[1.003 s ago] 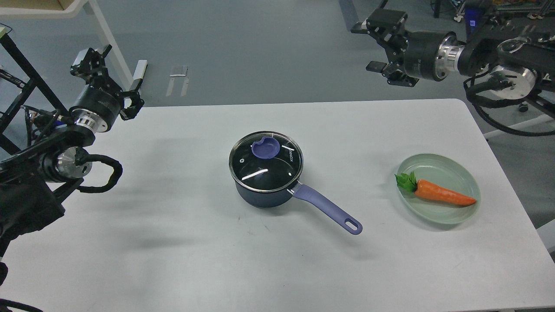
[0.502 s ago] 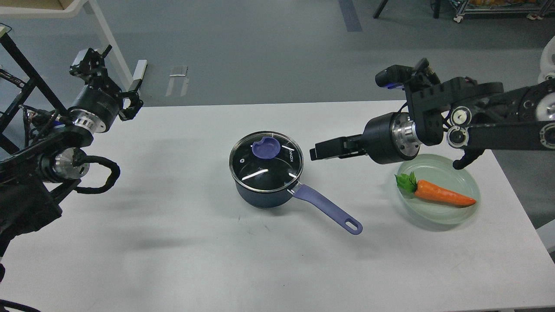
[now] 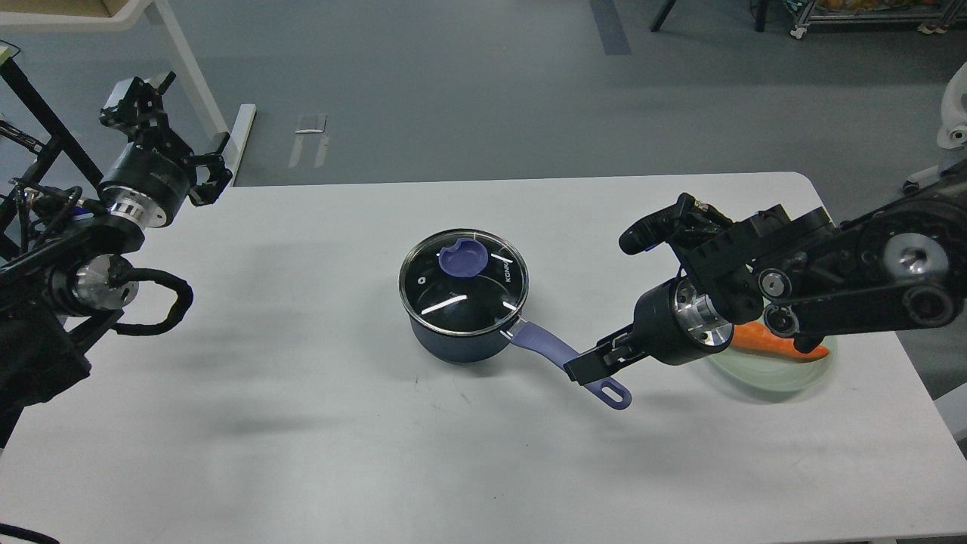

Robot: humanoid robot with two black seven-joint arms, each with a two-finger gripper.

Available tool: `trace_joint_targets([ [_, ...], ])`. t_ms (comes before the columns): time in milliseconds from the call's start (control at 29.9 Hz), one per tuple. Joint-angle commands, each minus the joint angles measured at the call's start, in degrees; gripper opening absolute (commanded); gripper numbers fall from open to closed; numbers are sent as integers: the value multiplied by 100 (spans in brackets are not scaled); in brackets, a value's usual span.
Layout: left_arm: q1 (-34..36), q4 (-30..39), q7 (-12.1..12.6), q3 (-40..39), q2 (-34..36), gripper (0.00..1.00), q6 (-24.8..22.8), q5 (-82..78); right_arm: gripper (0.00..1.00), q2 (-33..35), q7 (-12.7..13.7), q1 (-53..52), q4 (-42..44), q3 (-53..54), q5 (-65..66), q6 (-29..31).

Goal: Open pot lid
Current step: 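Reach the right gripper down and grasp the purple pot handle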

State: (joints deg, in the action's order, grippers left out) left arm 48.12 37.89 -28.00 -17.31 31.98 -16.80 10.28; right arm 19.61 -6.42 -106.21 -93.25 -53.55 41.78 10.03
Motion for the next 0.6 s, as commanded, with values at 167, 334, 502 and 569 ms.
trace_joint_targets([
  [167,4,-1,0,-9,-34,99,1,-140,57,-361,10,197,236,-68,6,-1],
  [334,4,7,0,-9,-25,99,1,-193,44,-406,44,267,263,-68,6,-1],
  [502,4,16,0,0,-17,99,1,-193,33,-388,124,285,263,-77,15,-1],
  [569,13,42,0,0,-17,99,1,-193,27,-379,150,276,254,-77,15,16],
])
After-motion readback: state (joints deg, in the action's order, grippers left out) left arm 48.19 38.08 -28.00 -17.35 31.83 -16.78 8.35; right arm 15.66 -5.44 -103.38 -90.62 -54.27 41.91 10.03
